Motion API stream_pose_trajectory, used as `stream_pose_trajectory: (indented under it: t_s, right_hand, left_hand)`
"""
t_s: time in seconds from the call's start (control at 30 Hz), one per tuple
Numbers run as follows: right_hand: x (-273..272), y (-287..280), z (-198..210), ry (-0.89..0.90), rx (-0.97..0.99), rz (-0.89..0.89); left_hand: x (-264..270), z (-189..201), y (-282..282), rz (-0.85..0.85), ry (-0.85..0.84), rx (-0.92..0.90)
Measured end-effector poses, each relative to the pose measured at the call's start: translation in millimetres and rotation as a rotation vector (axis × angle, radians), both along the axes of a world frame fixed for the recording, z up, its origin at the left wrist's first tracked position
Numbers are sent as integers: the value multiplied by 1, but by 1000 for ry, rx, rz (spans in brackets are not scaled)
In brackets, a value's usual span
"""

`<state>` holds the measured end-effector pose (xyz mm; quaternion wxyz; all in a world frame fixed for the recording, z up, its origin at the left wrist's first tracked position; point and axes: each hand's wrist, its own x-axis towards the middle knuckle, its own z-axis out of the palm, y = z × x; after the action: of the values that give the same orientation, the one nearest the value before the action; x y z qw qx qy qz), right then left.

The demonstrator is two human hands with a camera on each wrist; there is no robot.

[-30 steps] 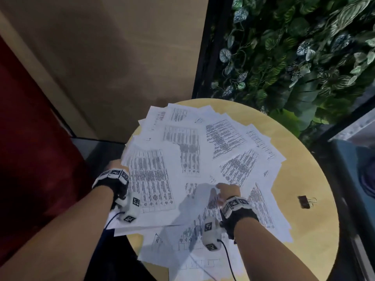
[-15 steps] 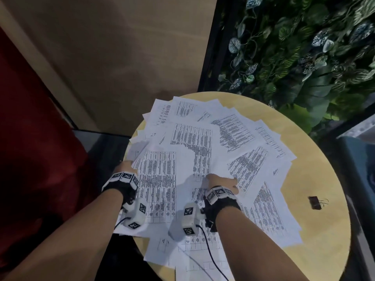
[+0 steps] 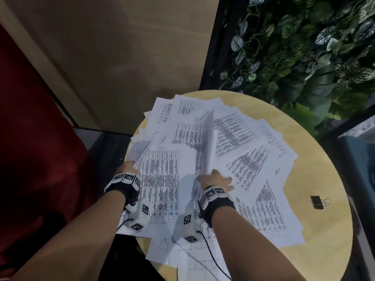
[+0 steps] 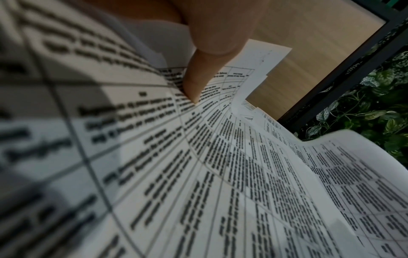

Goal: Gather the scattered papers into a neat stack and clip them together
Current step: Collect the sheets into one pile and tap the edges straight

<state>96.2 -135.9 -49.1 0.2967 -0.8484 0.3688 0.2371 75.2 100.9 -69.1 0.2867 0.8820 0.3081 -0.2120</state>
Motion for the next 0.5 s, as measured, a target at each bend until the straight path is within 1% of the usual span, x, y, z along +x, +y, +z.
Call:
stream_pose_trajectory:
  t_s: [0.07,0.13,0.17,0.23,0.3,0.37,0.5]
  right_hand:
    - [-3,9,-5,-59,38,14]
    - [-6,13,-8,-168,89,8]
    - [-6,14,-8,-236,135,-24]
    - [-6,14,-3,-351,232,-179]
    - [-7,8,3,-407,323,-375]
    - [-11,-1,5,-381,404,-445]
    - [-25,-17,7,-276,585,-397]
  left_hand:
    - [0,0,0,-4,2,-4]
    - [0,-1,0,1,1,1]
    - [0,-1,0,4,0,3]
    - [0,0,-1,3,0,2]
    - [0,0,-1,8,-4,-1]
    - [-1,0,0,21,-13,-5]
    - [-1,0,1,40,-26,-28]
